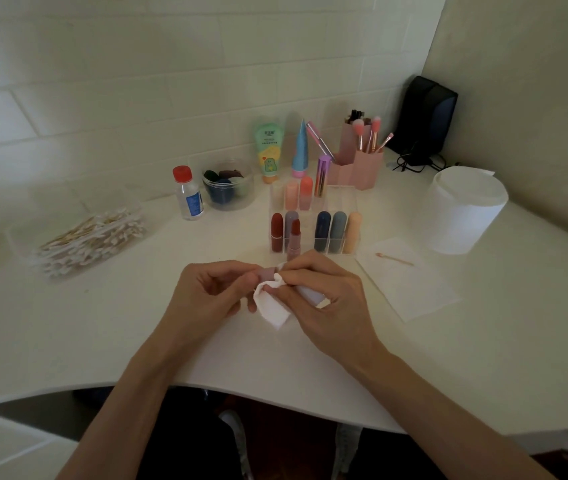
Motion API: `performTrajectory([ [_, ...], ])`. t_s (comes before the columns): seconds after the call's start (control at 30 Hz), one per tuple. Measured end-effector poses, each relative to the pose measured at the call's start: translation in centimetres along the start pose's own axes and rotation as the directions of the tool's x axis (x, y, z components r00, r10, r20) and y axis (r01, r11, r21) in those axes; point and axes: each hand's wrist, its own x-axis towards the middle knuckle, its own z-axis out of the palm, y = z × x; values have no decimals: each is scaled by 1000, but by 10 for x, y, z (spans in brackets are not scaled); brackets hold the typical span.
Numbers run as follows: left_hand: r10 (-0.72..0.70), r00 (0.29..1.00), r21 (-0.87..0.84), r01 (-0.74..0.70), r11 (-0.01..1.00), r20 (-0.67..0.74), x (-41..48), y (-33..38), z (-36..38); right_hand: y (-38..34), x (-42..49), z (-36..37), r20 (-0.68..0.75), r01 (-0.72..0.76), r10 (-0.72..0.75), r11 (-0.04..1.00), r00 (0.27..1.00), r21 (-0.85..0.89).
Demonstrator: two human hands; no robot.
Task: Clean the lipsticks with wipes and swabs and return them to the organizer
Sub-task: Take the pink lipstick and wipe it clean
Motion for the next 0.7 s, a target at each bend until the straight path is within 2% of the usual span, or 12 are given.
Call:
performTrajectory([
  [0.13,93,993,43,-90,995,-71,1,1,0,-1,2,3,-11,-66,66,997,998,44],
  [0.27,-33,999,-63,33,997,2,3,-2,-3,-2,1,1,-23,-57,57,998,998,13],
  [0.33,-87,995,-55,89,994,42,4,-7,-5,-2,1,0,-22,-27,26,1000,999,-6],
  [0.43,-23,999,-6,23,1000,26,2,-7,-4,-1,-1,0,-3,1,-1,1000,1000,-25],
  [0.57,81,996,2,-81,997,-47,3,0,3,1,0,3,5,-78,78,997,997,6],
  [0.7,69,996,-7,-69,998,-51,3,4,5,2,2,1,1,-120,120,991,993,55],
])
